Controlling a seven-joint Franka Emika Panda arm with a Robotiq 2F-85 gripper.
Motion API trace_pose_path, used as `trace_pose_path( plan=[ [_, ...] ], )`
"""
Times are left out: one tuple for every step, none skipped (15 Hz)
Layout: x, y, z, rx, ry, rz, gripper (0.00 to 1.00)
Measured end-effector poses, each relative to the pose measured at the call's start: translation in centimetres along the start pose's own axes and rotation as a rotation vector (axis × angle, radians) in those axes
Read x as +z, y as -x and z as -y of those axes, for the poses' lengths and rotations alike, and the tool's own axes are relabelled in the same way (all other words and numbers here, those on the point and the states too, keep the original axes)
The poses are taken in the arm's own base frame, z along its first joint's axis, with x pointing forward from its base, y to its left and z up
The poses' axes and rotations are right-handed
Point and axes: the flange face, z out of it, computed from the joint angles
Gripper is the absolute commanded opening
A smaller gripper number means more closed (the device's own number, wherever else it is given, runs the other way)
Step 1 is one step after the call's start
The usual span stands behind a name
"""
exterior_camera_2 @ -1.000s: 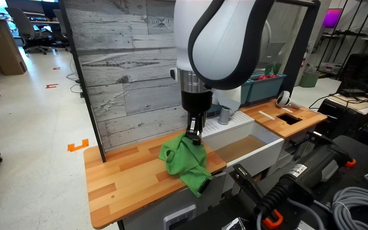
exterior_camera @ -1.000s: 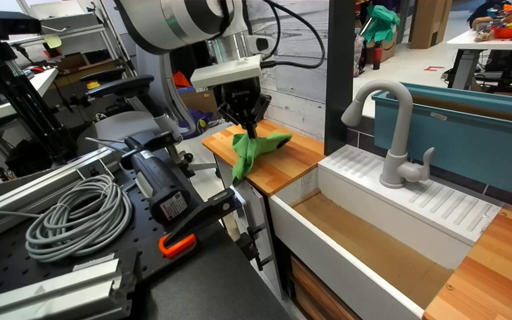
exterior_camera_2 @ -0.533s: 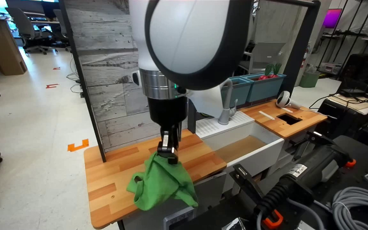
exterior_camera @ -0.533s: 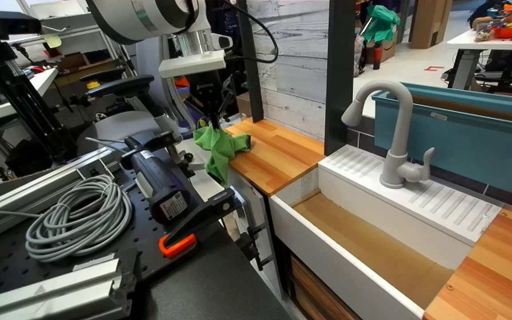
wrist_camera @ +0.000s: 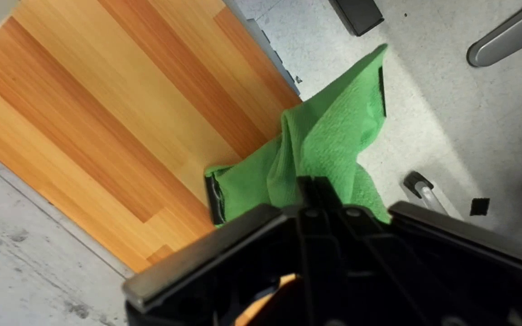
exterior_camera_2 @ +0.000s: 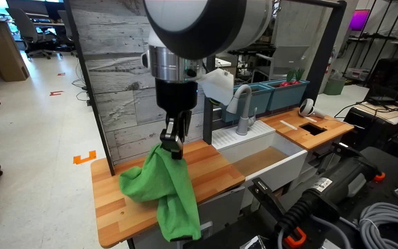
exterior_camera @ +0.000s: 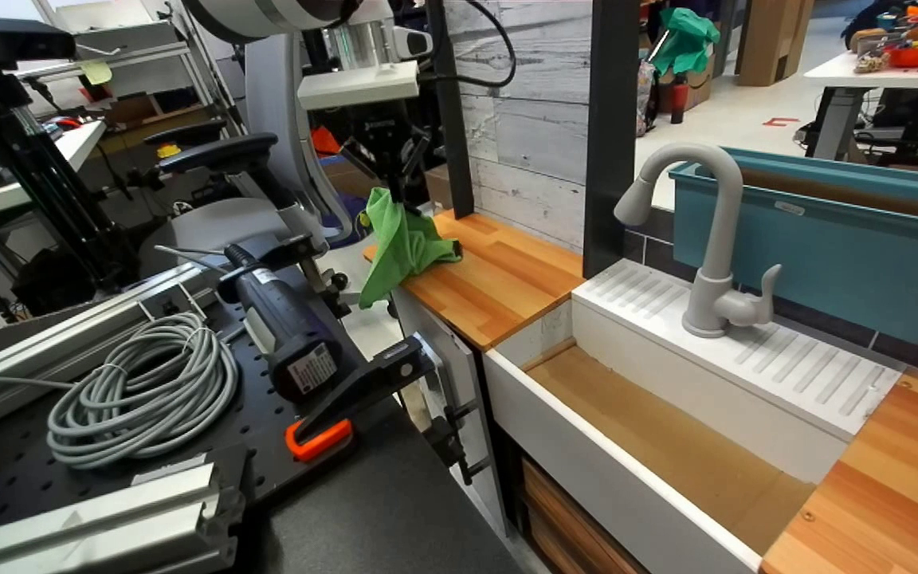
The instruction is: Unfold the towel on the table
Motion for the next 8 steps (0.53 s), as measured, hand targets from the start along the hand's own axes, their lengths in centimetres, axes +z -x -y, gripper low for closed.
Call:
trace_pose_path(
  plan=[
    [-0.8, 0.5, -1.1, 0.025, -0.002, -0.017, 0.01],
    [-1.6, 1.1, -2.4, 0.053, -0.004, -0.037, 0.01],
    [-2.5, 1.9, -3.6, 0.084, -0.005, -0.062, 0.01],
    [-3.3, 2.8, -4.8, 0.114, -0.007, -0.083, 0.01],
    [-4.0, 3.7, -6.0, 0.14, -0.007, -0.102, 0.01],
    [-4.5, 4.5, -6.9, 0.161, -0.008, -0.112, 0.01],
    [-4.9, 5.1, -7.6, 0.175, -0.006, -0.118, 0.01],
    [-5.1, 5.4, -7.9, 0.181, -0.004, -0.12, 0.01]
  ],
)
